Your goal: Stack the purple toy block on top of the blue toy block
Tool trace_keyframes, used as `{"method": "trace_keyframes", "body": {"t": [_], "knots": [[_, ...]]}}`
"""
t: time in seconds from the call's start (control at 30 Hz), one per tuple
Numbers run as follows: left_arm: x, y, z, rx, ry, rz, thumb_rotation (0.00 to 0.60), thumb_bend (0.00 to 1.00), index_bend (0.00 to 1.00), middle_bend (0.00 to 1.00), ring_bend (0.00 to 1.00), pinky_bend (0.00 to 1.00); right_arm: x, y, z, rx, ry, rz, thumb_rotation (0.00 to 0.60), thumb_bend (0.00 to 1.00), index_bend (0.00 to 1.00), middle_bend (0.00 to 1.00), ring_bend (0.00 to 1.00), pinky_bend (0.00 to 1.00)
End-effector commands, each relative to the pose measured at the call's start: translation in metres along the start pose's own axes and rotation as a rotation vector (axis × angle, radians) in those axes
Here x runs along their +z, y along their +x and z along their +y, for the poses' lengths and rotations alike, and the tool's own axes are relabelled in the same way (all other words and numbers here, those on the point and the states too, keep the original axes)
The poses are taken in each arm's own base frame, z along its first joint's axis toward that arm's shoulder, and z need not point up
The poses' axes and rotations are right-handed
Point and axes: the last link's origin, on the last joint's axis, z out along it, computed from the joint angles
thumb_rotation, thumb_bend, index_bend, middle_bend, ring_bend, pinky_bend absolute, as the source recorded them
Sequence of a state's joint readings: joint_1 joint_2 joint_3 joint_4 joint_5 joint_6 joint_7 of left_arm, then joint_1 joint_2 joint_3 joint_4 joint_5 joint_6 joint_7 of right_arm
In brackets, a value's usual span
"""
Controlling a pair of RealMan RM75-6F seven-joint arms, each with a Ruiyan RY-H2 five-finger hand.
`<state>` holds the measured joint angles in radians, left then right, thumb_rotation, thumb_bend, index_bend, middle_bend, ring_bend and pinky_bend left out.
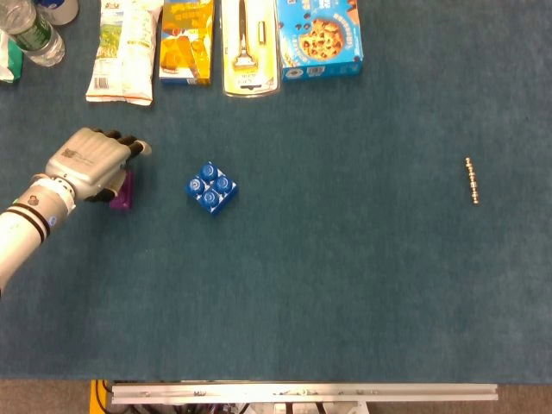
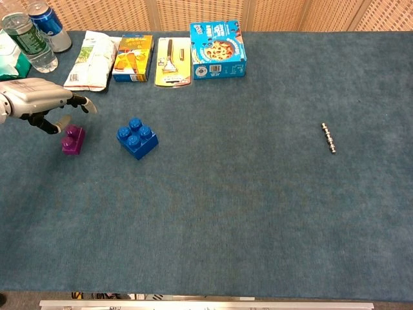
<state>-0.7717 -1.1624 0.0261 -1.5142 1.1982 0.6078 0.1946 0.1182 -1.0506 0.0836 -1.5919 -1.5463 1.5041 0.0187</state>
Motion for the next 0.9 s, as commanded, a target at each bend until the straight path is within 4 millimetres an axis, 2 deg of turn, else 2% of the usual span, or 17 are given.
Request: {"method": "trace_keyframes", "body": {"t": [0.03,0.37,0.9], "knots": [[0.004,-0.002,-0.003,0.008,0.018,-0.022,0.600,0.70,0.18,0.21,0.19,0.25,0.000,0.000,0.000,0.000,-0.002,-0.001,0.600,0.35,0.34,0.42,0.34,0.36],[-0.001,-0.012,-0.007,0.018,0.044,-0.078,0.600,0.70,0.23,0.24,0.19,0.24,0.000,-0.001,0.001,0.000,-0.004,-0.001,0.600,0.35,0.34,0.42,0.34,0.37],[-0.031,-0.029,-0.014,-0.009,0.077,-0.111,0.600,0.70,0.25,0.27,0.20,0.25,0.000,-0.001,-0.003,0.001,0.011,-0.001,0.600,0.35,0.34,0.42,0.34,0.37]]}}
